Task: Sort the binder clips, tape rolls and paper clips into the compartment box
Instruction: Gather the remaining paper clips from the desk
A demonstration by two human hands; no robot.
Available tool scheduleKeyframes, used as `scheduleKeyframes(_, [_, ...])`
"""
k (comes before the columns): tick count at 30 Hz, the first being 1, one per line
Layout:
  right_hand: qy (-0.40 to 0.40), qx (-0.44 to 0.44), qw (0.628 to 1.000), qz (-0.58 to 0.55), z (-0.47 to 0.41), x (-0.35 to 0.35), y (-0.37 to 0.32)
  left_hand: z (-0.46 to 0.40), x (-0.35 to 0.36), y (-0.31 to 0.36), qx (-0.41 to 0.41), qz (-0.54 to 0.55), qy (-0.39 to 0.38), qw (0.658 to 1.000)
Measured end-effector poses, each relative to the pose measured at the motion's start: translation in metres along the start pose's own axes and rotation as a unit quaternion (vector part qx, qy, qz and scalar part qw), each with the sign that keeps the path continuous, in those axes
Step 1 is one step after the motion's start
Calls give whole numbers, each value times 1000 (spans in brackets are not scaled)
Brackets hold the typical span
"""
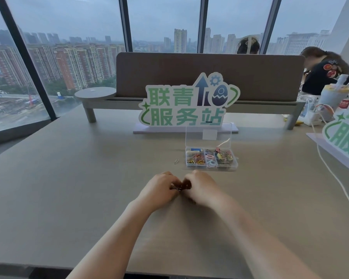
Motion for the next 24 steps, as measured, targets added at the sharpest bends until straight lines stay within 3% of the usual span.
scheduleKeyframes(9, [-80, 74, 994, 18, -18, 16, 10, -7, -3, 0, -45, 35, 10, 998])
scheduleKeyframes(14, [-53, 80, 992, -84, -11, 9, 16, -6, -6, -13, -81, 133, 33, 987])
scheduleKeyframes(19, [-3, 105, 961, -254, -3, 7, 32, -7, -11, -26, -124, 204, 72, 968])
scheduleKeyframes(24, [60, 102, 952, -281, -11, -18, 47, -20, -14, -26, -141, 263, 93, 950])
Point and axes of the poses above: each hand's wrist, its own z-axis away from the middle knuckle, its own x-axis out of the palm, y = z × x, the point moved 10 cm from there along -z, towards the middle knuckle, and after that the axes turned 5 degrees about -x, right-handed, at the moved point
